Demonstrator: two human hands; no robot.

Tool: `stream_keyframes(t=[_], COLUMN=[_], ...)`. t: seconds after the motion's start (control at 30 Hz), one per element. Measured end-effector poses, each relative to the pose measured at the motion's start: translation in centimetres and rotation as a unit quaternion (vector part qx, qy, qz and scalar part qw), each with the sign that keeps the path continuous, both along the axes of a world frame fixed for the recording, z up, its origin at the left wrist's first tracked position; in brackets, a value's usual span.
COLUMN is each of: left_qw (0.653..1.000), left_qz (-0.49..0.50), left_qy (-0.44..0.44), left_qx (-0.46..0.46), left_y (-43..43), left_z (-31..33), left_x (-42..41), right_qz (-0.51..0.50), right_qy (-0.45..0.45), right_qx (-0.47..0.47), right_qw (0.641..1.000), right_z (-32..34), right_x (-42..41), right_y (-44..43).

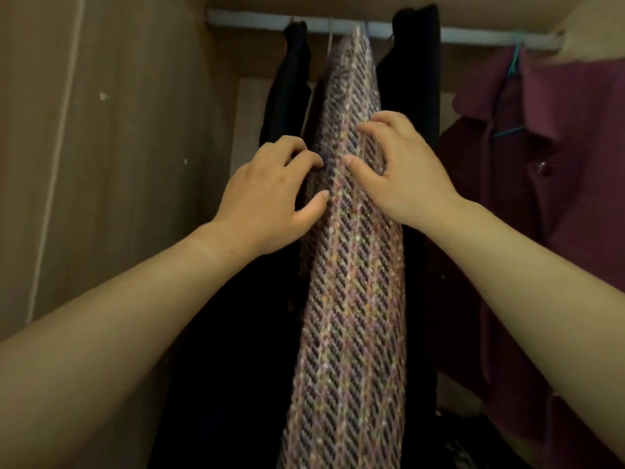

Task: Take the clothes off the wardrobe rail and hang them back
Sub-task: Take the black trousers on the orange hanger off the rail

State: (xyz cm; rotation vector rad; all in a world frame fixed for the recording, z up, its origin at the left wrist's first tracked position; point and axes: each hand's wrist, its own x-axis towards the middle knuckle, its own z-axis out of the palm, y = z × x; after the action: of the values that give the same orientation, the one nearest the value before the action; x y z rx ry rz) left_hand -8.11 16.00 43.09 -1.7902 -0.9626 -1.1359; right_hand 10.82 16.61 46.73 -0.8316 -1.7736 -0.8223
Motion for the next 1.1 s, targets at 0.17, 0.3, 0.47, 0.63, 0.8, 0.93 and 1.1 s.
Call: stream_keyframes(t=[0.17, 0.3, 0.47, 0.63, 0.8, 0.93, 1.1], left_qw=[0.999, 0.999, 0.996, 0.985, 0.979, 0.976, 0.965], left_qz=[-0.005, -0.004, 0.074, 0.152, 0.184, 0.199, 0.239], left_qy=[-0.019, -0.042, -0.045, -0.061, -0.060, -0.069, -0.074], left_qx=[0.049, 0.026, 0.035, 0.056, 0.066, 0.058, 0.084], left_y=[1.3, 2.2, 2.5, 3.3, 4.6, 5.8, 7.4], left_z=[3.9, 6.4, 8.7, 10.5, 12.1, 13.0, 14.5], left_x=[-1.3, -2.6, -5.8, -9.0, -11.5, -12.9, -16.2], right_qz=[-0.014, -0.032, -0.046, -0.060, -0.086, -0.118, -0.105], right_qy=[0.018, 0.006, -0.042, -0.084, -0.070, -0.039, -0.008], right_qx=[0.026, 0.050, 0.072, 0.006, 0.001, 0.013, -0.005], right_qw=[0.999, 0.998, 0.995, 0.995, 0.994, 0.992, 0.994], right_z=[4.6, 8.3, 13.3, 16.7, 16.9, 17.8, 21.4], right_x=[-1.6, -3.1, -6.5, -10.0, -9.3, -7.0, -7.3], right_y=[1.1, 0.9, 0.6, 3.4, 6.5, 8.4, 9.7])
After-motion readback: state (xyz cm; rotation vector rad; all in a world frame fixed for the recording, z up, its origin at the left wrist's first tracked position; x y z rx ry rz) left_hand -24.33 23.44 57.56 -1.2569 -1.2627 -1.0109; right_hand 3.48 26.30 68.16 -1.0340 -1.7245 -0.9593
